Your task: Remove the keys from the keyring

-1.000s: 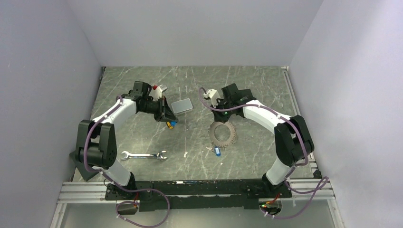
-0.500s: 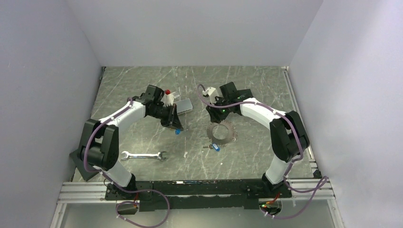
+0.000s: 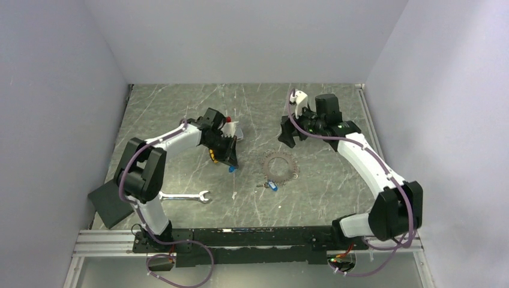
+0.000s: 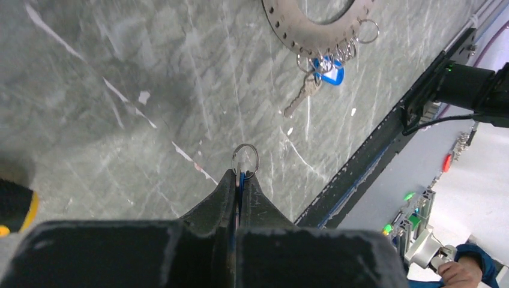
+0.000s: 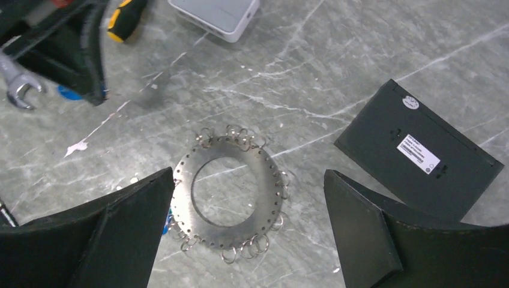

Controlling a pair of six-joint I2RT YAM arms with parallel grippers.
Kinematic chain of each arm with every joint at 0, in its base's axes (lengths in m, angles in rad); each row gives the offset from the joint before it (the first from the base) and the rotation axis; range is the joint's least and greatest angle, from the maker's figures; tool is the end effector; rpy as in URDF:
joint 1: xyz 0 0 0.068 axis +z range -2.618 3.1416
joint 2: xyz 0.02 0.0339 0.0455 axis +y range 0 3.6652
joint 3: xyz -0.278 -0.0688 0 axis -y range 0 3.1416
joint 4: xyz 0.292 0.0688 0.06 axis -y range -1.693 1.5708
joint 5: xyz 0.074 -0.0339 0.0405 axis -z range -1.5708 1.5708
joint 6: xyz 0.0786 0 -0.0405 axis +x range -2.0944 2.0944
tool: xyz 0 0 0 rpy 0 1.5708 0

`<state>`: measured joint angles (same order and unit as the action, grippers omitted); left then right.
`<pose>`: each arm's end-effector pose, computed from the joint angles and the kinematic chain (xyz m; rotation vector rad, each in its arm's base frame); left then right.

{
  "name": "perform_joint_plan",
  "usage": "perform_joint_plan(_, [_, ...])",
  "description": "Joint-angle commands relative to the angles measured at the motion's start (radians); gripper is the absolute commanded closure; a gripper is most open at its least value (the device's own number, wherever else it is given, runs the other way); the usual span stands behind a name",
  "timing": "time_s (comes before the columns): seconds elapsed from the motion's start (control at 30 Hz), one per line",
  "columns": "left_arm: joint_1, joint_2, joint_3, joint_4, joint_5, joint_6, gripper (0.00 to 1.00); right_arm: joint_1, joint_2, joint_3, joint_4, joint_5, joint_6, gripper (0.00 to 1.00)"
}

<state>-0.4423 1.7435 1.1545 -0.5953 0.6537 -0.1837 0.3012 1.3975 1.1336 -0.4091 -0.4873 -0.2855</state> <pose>0.3368 -0.2124 0.1487 0.5426 2.7394 -1.0667 0.3537 0.1484 0.2797 -0.8851 2.0225 0.5532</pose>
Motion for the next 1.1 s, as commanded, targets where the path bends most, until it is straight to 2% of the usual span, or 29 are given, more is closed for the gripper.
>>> perform_joint_plan(0.0, [-0.026,0.057,0.085,0.011,-0.062,0.033,1.00,-0.011,-0.082,-0.083,0.050,-0.063,0.009,0.00])
perform_joint_plan(0.33, [-0.093,0.221,0.196,0.031,-0.229,-0.004,1.00,-0.031,-0.095,-0.123,0.095,-0.072,0.028,0.00])
perform_joint_plan(0.5, [-0.106,0.254,0.214,0.023,-0.334,-0.009,1.00,-0.038,-0.084,-0.126,0.090,-0.090,0.029,0.00])
perform_joint_plan(1.07, [-0.108,0.265,0.232,-0.030,-0.353,0.018,0.68,-0.046,-0.053,-0.133,0.087,-0.119,0.026,0.00])
